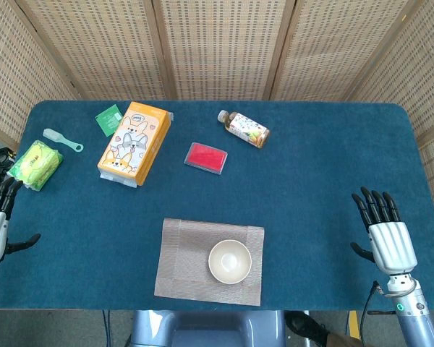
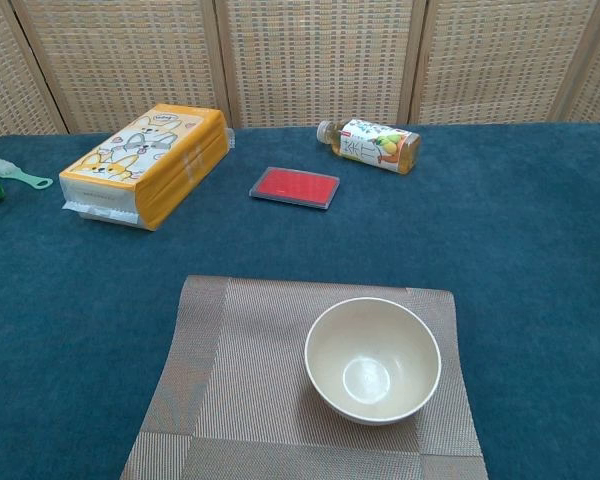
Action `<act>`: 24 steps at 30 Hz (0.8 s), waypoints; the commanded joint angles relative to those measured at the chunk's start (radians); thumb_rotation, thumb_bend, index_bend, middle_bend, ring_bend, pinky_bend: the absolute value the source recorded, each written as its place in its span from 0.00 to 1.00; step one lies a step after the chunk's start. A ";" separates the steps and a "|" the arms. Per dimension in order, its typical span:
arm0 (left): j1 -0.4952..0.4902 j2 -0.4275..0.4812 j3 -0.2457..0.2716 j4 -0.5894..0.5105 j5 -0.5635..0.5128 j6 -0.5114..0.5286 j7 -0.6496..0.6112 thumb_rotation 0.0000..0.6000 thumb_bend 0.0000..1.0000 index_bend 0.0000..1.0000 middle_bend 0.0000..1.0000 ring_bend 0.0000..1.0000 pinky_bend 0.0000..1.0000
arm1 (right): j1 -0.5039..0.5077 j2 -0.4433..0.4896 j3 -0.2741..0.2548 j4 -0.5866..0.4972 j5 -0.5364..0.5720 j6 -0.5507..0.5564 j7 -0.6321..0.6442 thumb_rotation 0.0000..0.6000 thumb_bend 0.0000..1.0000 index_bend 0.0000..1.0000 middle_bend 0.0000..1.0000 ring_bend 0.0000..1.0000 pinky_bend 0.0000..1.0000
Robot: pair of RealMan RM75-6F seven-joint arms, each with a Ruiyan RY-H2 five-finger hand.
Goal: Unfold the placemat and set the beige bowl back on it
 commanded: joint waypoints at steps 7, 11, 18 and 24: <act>0.002 -0.005 -0.003 0.001 0.008 0.004 0.004 1.00 0.00 0.00 0.00 0.00 0.00 | 0.028 0.012 -0.034 0.001 -0.144 -0.053 0.067 1.00 0.00 0.00 0.00 0.00 0.00; -0.002 -0.008 -0.005 0.003 0.008 -0.002 0.009 1.00 0.00 0.00 0.00 0.00 0.00 | 0.118 0.042 -0.089 0.017 -0.293 -0.154 0.189 1.00 0.00 0.02 0.00 0.00 0.00; -0.004 -0.009 -0.014 0.004 -0.012 -0.007 0.014 1.00 0.00 0.00 0.00 0.00 0.00 | 0.256 0.030 -0.098 0.017 -0.451 -0.294 0.129 1.00 0.00 0.08 0.00 0.00 0.00; -0.011 -0.013 -0.020 0.013 -0.033 -0.026 0.022 1.00 0.00 0.00 0.00 0.00 0.00 | 0.348 -0.024 -0.076 -0.027 -0.503 -0.402 0.058 1.00 0.00 0.10 0.00 0.00 0.00</act>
